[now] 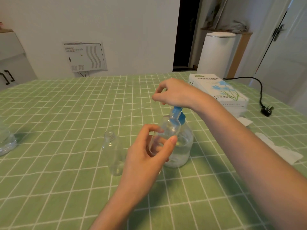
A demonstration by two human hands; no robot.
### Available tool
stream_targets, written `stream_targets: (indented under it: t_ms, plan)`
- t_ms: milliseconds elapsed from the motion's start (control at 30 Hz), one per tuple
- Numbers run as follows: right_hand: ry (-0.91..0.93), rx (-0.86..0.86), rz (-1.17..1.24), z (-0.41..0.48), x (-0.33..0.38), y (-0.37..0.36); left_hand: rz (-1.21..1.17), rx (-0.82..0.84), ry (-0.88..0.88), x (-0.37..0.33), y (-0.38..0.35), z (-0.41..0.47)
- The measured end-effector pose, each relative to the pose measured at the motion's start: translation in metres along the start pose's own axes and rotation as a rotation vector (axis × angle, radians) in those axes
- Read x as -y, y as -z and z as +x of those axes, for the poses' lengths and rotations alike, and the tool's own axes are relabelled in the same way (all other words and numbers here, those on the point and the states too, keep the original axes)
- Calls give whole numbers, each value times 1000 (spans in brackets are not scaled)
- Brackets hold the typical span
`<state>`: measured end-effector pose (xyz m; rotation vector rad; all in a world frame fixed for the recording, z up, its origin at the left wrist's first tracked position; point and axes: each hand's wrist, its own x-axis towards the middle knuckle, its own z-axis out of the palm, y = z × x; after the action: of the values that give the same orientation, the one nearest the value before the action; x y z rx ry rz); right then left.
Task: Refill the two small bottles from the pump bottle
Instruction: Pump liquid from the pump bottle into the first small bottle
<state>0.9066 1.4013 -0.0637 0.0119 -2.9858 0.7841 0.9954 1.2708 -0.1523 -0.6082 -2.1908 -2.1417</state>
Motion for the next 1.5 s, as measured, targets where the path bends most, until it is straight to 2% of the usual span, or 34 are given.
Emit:
stream_targets:
  t_ms: [567,767,1233,1500]
  plan:
    - [-5,61,86,0,-4,-10,-49,-21,40,3,-2,0]
    - [39,21,11,2,0,1,-66,0,37,-1,-3,1]
    - [-1,106,77,-2,-2,-9,-97,-14,47,3,-3,-1]
    - [30,17,10,2,2,-2,-71,2,29,0,-2,0]
